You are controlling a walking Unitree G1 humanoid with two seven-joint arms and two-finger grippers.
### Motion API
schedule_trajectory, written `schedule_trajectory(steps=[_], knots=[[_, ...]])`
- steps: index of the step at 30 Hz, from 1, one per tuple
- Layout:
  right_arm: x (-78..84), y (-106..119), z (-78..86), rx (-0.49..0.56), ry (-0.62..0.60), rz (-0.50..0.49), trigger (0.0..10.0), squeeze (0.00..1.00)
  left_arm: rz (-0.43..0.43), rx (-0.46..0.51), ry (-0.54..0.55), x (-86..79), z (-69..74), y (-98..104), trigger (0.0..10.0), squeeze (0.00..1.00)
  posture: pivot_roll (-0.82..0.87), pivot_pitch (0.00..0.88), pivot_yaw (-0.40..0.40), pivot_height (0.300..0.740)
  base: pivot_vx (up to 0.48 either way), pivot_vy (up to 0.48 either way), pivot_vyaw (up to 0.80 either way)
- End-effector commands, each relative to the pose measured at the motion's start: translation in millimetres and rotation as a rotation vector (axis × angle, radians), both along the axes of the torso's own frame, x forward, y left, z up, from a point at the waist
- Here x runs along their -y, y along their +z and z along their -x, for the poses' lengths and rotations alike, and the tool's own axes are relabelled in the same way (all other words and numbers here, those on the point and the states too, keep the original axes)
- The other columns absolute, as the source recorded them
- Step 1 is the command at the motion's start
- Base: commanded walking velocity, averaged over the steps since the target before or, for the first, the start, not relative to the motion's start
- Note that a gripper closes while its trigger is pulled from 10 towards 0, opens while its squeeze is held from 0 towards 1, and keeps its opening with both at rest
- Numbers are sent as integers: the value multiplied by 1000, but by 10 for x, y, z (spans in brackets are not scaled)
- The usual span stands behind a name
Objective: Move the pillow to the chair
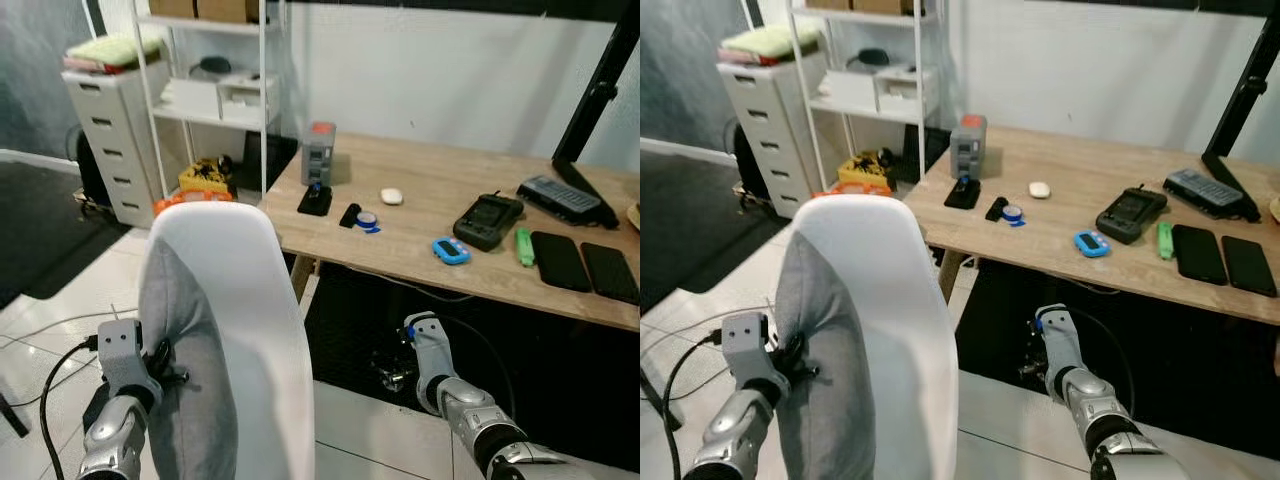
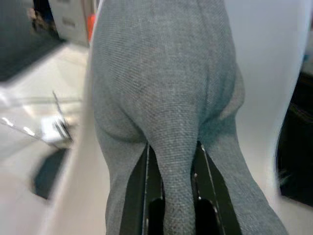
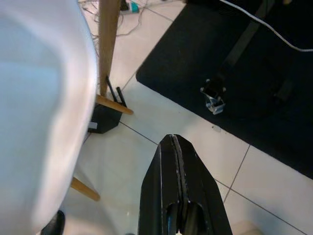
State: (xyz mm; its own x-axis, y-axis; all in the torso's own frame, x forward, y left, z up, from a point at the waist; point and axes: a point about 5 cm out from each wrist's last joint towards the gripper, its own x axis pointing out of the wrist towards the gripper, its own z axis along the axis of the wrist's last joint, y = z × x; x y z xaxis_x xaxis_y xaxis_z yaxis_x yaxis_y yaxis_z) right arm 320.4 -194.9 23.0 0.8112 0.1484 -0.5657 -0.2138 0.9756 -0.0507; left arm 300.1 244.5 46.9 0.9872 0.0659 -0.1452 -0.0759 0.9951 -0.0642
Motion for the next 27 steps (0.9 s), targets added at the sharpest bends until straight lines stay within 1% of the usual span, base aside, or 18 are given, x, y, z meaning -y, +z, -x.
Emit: schedule_trajectory(steps=[1,2,3,4,8,9,11,12,14,16,17,18,19,20,21,22,23,27], knots=[[-23,-17,10,-13,13,0,10000,0,-127,106,-21,-16,-134,270,10000,0,-181,24,-25,715,0,0,0],[-23,-17,10,-13,13,0,10000,0,-127,106,-21,-16,-134,270,10000,0,-181,24,-25,715,0,0,0],[-43,-12,3,-10,19,-7,10000,0,-226,97,-45,11,-169,310,10000,0,-181,26,-24,705,0,0,0],[-43,-12,3,-10,19,-7,10000,0,-226,97,-45,11,-169,310,10000,0,-181,26,-24,705,0,0,0],[-68,-3,-7,-7,28,-14,10000,0,-384,116,-82,77,-217,400,10000,0,-179,26,-22,685,0,0,0],[-68,-3,-7,-7,28,-14,10000,0,-384,116,-82,77,-217,400,10000,0,-179,26,-22,685,0,0,0],[-73,6,-15,-4,30,-15,10000,0,-505,152,-134,157,-218,445,10000,0,-180,27,-21,675,0,0,0],[-73,6,-15,-4,30,-15,10000,0,-505,152,-134,157,-218,445,10000,0,-180,27,-21,675,0,0,0],[-70,21,-27,1,31,-15,10000,0,-592,242,-188,275,-224,556,10000,0,-183,30,-21,660,0,0,0],[-69,23,-29,2,32,-14,10000,0,-613,263,-202,301,-226,585,10000,0,-183,30,-21,655,0,0,0],[-64,25,-29,2,31,-13,10000,0,-686,298,-244,356,-236,643,10000,0,-180,32,-24,650,0,0,0],[-64,25,-29,2,31,-13,10000,0,-686,298,-244,356,-236,643,10000,0,-180,32,-24,650,0,0,0],[-59,25,-29,2,30,-12,10000,0,-745,323,-282,402,-244,685,10000,0,-179,33,-23,645,0,0,0],[-59,25,-29,2,30,-12,10000,0,-745,323,-282,402,-244,685,10000,0,-179,33,-23,645,0,0,0],[-56,25,-29,2,30,-10,10000,0,-802,351,-318,446,-251,725,10000,0,-179,33,-24,640,0,0,0],[-56,25,-29,2,30,-10,10000,0,-802,351,-318,446,-251,725,10000,0,-179,33,-24,640,0,0,0],[-55,26,-30,2,29,-10,10000,0,-842,371,-354,483,-261,755,10000,0,-178,33,-24,635,0,0,0],[-62,27,-32,2,30,-12,10000,0,-875,378,-402,515,-275,758,10000,0,-181,34,-21,630,0,0,0]])
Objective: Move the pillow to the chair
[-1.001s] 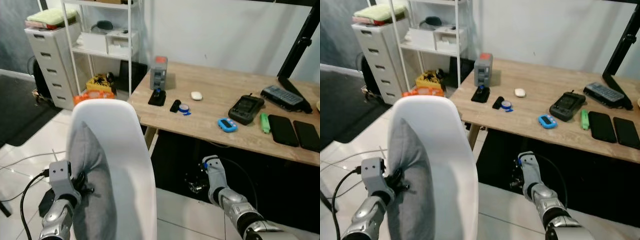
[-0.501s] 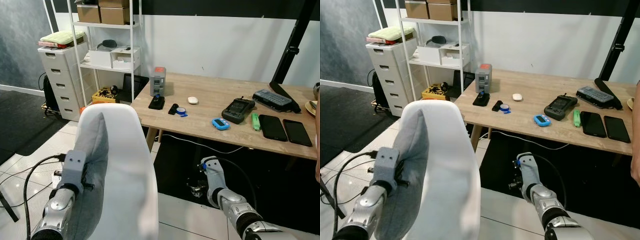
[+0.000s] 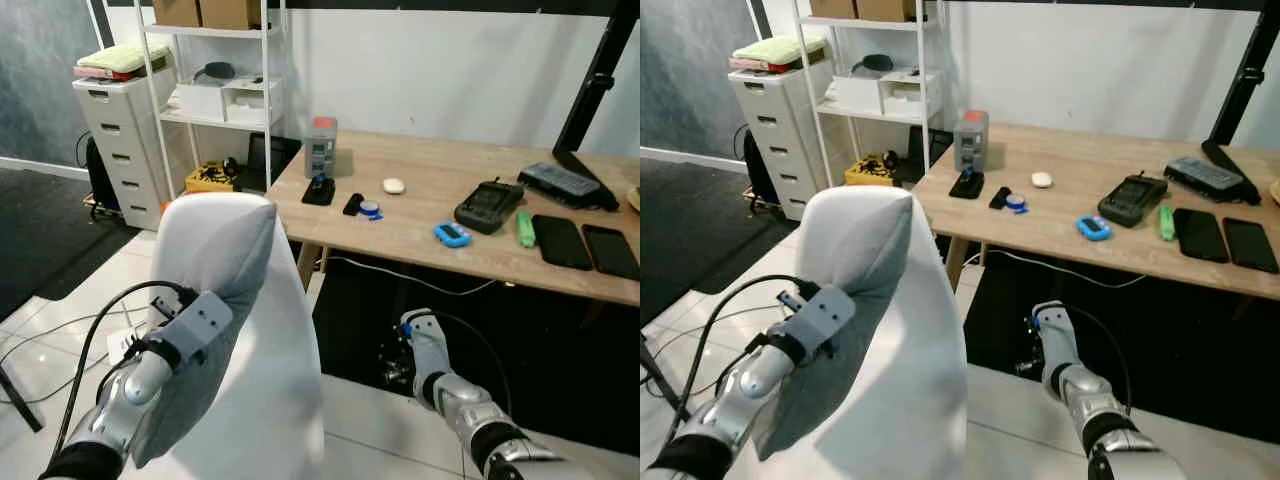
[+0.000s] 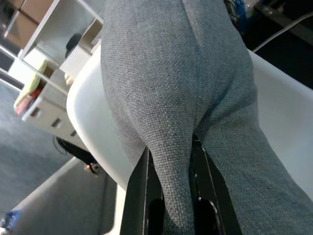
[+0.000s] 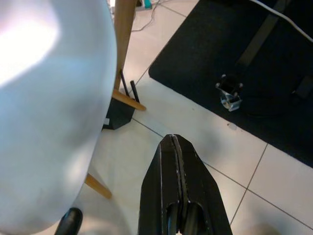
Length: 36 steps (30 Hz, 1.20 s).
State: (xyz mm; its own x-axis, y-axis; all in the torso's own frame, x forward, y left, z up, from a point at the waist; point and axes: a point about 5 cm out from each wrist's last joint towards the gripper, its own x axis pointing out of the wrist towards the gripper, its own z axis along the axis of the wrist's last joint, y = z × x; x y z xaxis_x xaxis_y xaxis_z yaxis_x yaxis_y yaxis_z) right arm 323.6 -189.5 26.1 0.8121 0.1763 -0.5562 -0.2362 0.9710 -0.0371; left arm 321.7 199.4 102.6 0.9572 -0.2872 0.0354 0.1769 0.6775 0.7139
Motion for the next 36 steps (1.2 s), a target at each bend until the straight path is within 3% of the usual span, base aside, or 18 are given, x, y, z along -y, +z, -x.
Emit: schedule_trajectory(steps=[1,8,13,19,26,32,36], knots=[[-18,-2,-2,-5,9,1,10000,0,-47,91,-89,81,-71,200,10000,0,-185,35,-18,625,0,0,0],[-16,-1,-1,-5,12,0,10000,0,-92,96,-133,109,-101,209,10000,0,-187,38,-23,605,0,0,0],[-1,5,-3,-4,10,-1,10000,0,-14,101,-230,296,-67,191,10000,0,-187,39,-24,585,0,0,0],[-15,3,-4,-3,12,-3,10000,0,-72,131,-295,425,-79,200,10000,0,-186,42,-24,560,0,0,0],[-21,4,-5,-1,13,-5,10000,0,-146,143,-277,404,-143,209,10000,0,-192,50,-18,545,0,0,0],[-8,-7,7,-1,10,-6,10000,0,-156,99,-254,357,-216,211,10000,0,-192,56,-15,525,0,0,0],[-14,-8,12,9,4,-27,10000,0,-219,52,-273,360,-248,175,10000,0,-195,62,-11,521,0,0,0]])
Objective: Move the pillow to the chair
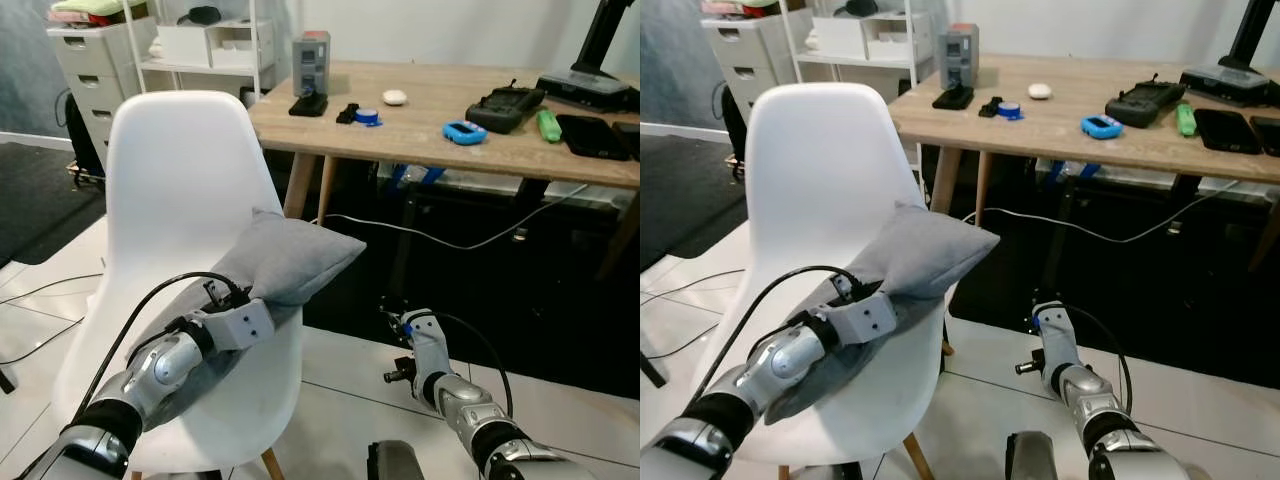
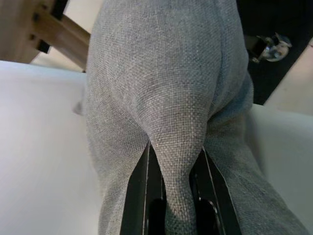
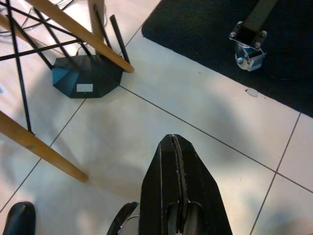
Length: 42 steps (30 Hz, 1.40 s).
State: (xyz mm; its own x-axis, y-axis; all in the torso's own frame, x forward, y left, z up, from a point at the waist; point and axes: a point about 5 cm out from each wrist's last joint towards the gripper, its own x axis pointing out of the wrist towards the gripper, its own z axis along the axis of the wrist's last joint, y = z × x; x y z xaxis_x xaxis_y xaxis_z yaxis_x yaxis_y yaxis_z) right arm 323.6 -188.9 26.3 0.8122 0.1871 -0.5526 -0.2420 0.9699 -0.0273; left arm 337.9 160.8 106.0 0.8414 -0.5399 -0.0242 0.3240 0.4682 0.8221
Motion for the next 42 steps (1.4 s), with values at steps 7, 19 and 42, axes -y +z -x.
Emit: schedule_trajectory(steps=[7,19,42], knots=[[-2,-26,27,8,-10,-21,10000,0,-192,33,62,-128,-175,110,10000,0,-198,76,-2,521,0,0,0],[5,-58,58,1,-16,-25,10000,0,-509,40,192,-411,-206,-32,10000,0,-201,83,3,521,0,0,0],[14,-57,60,0,-5,-24,10000,0,-508,-122,311,-820,60,-349,10000,1000,-200,68,-2,521,0,0,0]])
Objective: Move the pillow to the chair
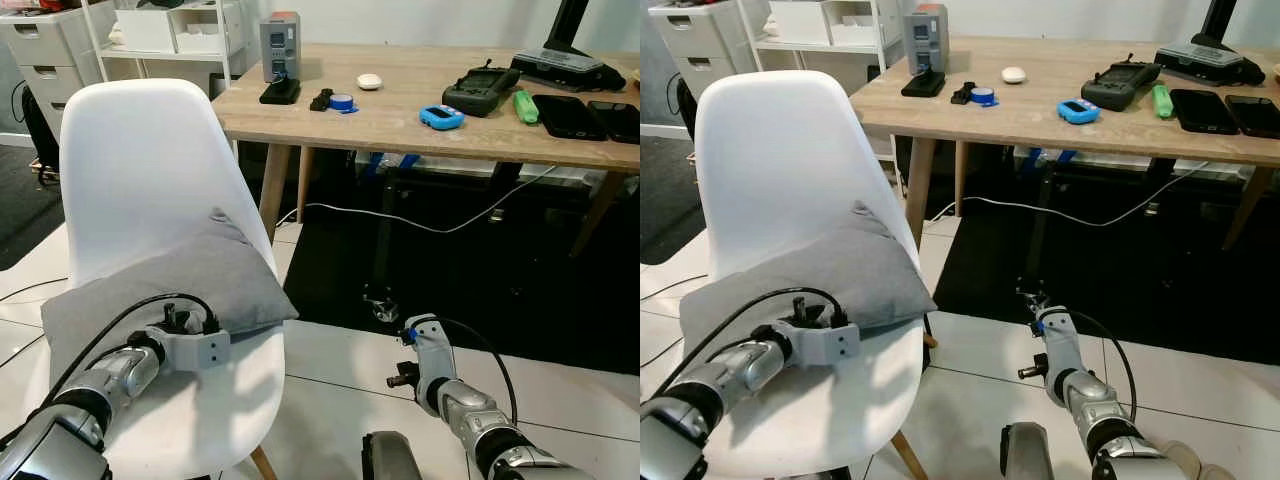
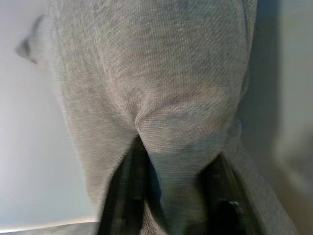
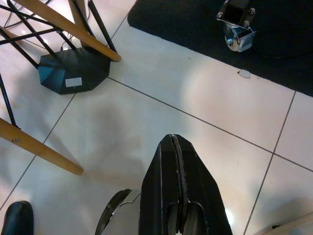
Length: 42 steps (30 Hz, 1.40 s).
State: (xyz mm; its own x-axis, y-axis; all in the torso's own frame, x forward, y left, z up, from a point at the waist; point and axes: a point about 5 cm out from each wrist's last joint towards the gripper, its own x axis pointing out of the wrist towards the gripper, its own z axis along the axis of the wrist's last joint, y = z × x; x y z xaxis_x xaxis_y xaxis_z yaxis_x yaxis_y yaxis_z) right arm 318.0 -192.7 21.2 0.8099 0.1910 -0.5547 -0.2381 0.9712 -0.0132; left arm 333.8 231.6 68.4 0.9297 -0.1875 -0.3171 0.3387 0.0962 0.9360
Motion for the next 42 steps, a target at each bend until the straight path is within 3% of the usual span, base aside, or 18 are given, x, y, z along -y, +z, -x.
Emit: schedule_trajectory(steps=[1,7,13,14,17,21,22,24,27,28,29,30,32,33,34,36,40,42], knots=[[-24,-6,4,6,-1,-11,10000,0,10,-5,27,-112,19,27,10000,1000,-200,68,-2,521,0,0,0],[-32,1,-6,7,-3,-10,10000,0,56,-59,20,-122,62,-10,10000,1000,-196,69,-5,521,0,0,0],[-21,23,-24,12,-8,-13,10000,0,284,-130,-44,-61,26,155,10000,1000,-194,69,-11,521,0,0,0],[-21,23,-24,12,-8,-13,10000,0,284,-130,-44,-61,26,155,10000,1000,-194,69,-11,521,0,0,0],[-20,45,-42,16,-10,-17,10000,0,348,-196,-83,-89,11,263,10000,1000,-194,67,-12,521,0,0,0],[-19,76,-70,24,-26,-43,10000,0,427,-416,-177,-197,122,377,10000,1000,-187,71,-12,521,0,0,0],[-19,76,-70,24,-26,-43,10000,0,427,-416,-177,-197,122,377,10000,1000,-187,71,-12,521,0,0,0],[-19,78,-71,24,-39,-64,10000,0,582,-545,-264,-134,249,500,10000,1000,-182,68,-12,521,0,0,0],[-19,78,-71,24,-39,-64,10000,0,582,-545,-264,-134,249,500,10000,1000,-182,68,-12,521,0,0,0],[-15,77,-71,23,-47,-70,10000,0,691,-579,-331,-54,307,601,10000,1000,-183,65,-11,521,0,0,0],[-15,77,-71,23,-47,-70,10000,0,691,-579,-331,-54,307,601,10000,1000,-183,65,-11,521,0,0,0],[-12,72,-67,19,-49,-68,10000,0,789,-621,-414,41,405,676,10000,0,-185,63,-10,521,0,0,0],[-12,72,-67,19,-49,-68,10000,0,789,-621,-414,41,405,676,10000,0,-185,63,-10,521,0,0,0],[-9,76,-67,24,-48,-79,10000,0,867,-643,-470,118,479,715,10000,0,-187,62,-9,521,0,0,0],[2,81,-68,26,-50,-85,10000,0,956,-578,-467,143,436,743,10000,0,-186,61,-10,526,0,0,0],[10,85,-69,27,-52,-90,10000,0,1009,-527,-452,146,394,748,10000,0,-185,60,-10,531,0,0,0],[25,90,-71,25,-57,-90,10000,0,1211,-321,-196,-41,185,620,10000,0,-183,62,-10,551,0,0,0],[25,90,-72,26,-57,-90,10000,0,1229,-299,-146,-81,183,585,10000,0,-183,62,-10,556,0,0,0]])
